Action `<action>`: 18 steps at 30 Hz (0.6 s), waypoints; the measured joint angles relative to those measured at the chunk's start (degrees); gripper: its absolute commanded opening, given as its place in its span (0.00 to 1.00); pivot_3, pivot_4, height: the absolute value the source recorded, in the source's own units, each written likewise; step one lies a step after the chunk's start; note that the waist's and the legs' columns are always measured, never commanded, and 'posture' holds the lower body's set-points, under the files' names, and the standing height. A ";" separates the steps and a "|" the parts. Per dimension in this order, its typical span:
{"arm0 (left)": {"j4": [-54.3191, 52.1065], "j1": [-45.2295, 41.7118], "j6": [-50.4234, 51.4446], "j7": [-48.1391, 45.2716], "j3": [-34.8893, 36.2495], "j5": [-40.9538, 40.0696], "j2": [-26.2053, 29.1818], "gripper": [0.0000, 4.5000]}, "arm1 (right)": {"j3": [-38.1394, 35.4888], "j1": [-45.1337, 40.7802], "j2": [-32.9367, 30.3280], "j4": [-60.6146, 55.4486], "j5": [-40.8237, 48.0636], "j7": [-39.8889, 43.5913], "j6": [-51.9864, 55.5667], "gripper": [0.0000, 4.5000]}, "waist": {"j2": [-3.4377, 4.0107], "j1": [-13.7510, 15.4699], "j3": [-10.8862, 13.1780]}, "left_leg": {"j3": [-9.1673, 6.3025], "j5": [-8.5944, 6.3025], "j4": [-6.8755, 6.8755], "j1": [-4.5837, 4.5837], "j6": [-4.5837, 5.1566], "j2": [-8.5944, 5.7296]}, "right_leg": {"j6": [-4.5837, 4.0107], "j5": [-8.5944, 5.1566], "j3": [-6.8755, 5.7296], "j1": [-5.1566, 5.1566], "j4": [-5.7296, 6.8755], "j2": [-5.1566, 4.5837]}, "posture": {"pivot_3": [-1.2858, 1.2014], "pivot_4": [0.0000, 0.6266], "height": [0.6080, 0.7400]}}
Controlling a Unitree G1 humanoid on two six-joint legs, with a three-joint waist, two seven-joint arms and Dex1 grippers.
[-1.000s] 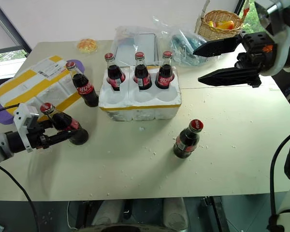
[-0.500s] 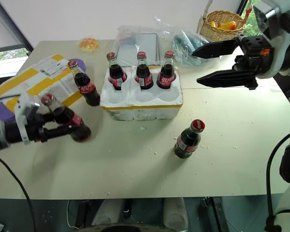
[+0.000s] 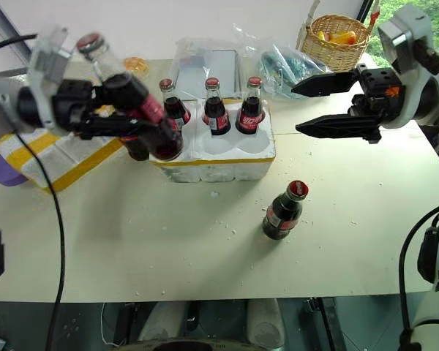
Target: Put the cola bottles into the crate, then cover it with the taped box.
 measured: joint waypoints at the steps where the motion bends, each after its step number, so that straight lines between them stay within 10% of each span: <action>1: 1.26 -1.11 -0.43 -0.05 -1.16 1.04 -1.29 0.61 | -0.22 0.41 0.03 -0.29 0.00 -0.27 0.00 1.00 | 0.00 -0.06 0.00 | 0.00 0.00 -0.01 0.00 0.00 0.00 | 0.01 0.00 0.00 -0.01 0.01 0.00 | 0.52 0.24 0.98; 18: 30.06 -9.66 -18.57 -1.00 -9.63 19.47 -21.79 0.61 | -6.43 9.00 0.21 -7.42 3.24 -6.58 2.56 1.00 | -0.06 0.27 0.05 | -0.02 0.01 0.04 -0.10 0.01 -0.02 | 0.06 0.03 0.02 -0.07 0.01 0.01 | 0.52 0.24 0.98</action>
